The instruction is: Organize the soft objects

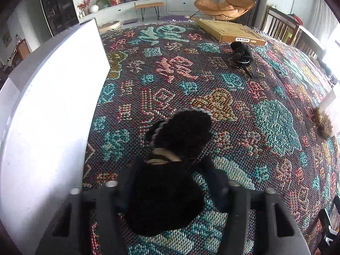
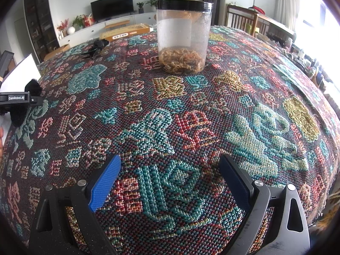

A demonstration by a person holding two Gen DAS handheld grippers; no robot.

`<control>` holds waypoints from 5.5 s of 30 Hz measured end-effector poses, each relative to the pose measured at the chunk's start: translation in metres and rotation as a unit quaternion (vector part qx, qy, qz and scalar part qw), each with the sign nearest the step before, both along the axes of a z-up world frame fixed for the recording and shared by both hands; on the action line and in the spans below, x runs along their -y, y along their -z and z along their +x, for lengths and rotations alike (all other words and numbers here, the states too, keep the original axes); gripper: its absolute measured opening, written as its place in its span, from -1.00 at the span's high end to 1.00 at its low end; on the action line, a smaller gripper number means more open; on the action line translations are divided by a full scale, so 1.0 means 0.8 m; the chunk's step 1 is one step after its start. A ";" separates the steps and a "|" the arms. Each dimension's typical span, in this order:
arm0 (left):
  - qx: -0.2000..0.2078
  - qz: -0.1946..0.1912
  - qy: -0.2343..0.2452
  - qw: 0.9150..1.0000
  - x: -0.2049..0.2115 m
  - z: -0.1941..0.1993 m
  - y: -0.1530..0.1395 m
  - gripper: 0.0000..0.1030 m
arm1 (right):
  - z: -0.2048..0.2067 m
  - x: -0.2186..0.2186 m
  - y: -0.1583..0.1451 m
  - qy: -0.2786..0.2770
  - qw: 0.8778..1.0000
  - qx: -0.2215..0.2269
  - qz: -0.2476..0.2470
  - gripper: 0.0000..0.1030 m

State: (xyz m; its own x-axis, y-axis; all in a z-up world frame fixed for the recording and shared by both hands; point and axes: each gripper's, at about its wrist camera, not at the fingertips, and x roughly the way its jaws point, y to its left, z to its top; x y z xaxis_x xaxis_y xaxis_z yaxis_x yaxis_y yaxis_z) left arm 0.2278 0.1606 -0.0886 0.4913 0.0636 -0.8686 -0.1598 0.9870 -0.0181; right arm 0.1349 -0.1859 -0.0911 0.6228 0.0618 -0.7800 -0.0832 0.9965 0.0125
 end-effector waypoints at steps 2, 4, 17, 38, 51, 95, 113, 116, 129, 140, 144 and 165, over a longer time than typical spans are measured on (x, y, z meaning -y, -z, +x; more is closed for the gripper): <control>0.005 -0.033 0.008 0.999 0.004 -0.019 -0.007 0.37 | 0.000 0.000 0.000 0.000 1.000 0.000 0.000 -0.85; 0.011 -0.060 0.006 0.998 0.009 -0.049 -0.018 0.37 | 0.000 0.000 0.000 0.000 1.000 0.000 0.000 -0.85; 0.041 0.021 0.012 0.999 0.035 -0.100 0.011 -0.88 | -0.003 -0.001 0.001 -0.004 1.000 0.002 0.001 -0.85; 0.057 0.015 0.009 0.998 0.026 -0.094 0.017 -1.00 | 0.003 -0.003 0.003 -0.028 0.999 -0.021 -0.006 -0.88; 0.057 0.015 0.009 0.998 0.026 -0.095 0.018 -1.00 | 0.147 -0.130 -0.031 -0.151 0.988 -0.031 0.028 -0.84; 0.034 0.007 0.014 0.999 0.025 -0.094 0.014 -1.00 | 0.228 0.158 -0.050 0.015 0.998 -0.035 0.047 0.19; 0.068 -0.110 0.055 0.990 0.029 -0.109 -0.066 0.42 | 0.190 0.143 -0.129 0.018 1.000 -0.018 -0.011 0.24; 0.104 -0.155 0.055 0.981 0.011 -0.126 -0.119 0.42 | 0.148 0.084 -0.191 -0.048 0.999 0.008 0.009 0.24; 0.095 0.003 -0.073 0.993 -0.197 -0.281 -0.180 0.40 | -0.035 -0.341 -0.267 -0.380 0.908 -0.036 0.172 0.23; 0.102 0.022 -0.138 0.985 -0.244 -0.353 -0.136 -0.87 | -0.093 -0.454 -0.171 -0.421 0.888 -0.118 0.142 -0.48; 0.140 0.013 -0.164 0.976 -0.247 -0.364 -0.162 -0.87 | -0.096 -0.436 -0.196 -0.411 0.900 -0.076 0.127 -0.49; 0.108 0.218 -0.242 0.939 -0.191 -0.387 -0.211 -0.92 | -0.161 -0.418 -0.202 -0.387 0.921 -0.044 0.020 -0.53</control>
State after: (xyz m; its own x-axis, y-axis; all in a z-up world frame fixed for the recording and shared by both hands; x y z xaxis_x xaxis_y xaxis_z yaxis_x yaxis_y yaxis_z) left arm -0.0821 0.3136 0.0801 0.4747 0.6508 -0.5925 -0.6306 0.7212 0.2869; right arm 0.0063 0.1485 0.0703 0.3147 0.4908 -0.8125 -0.7656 0.6372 0.0884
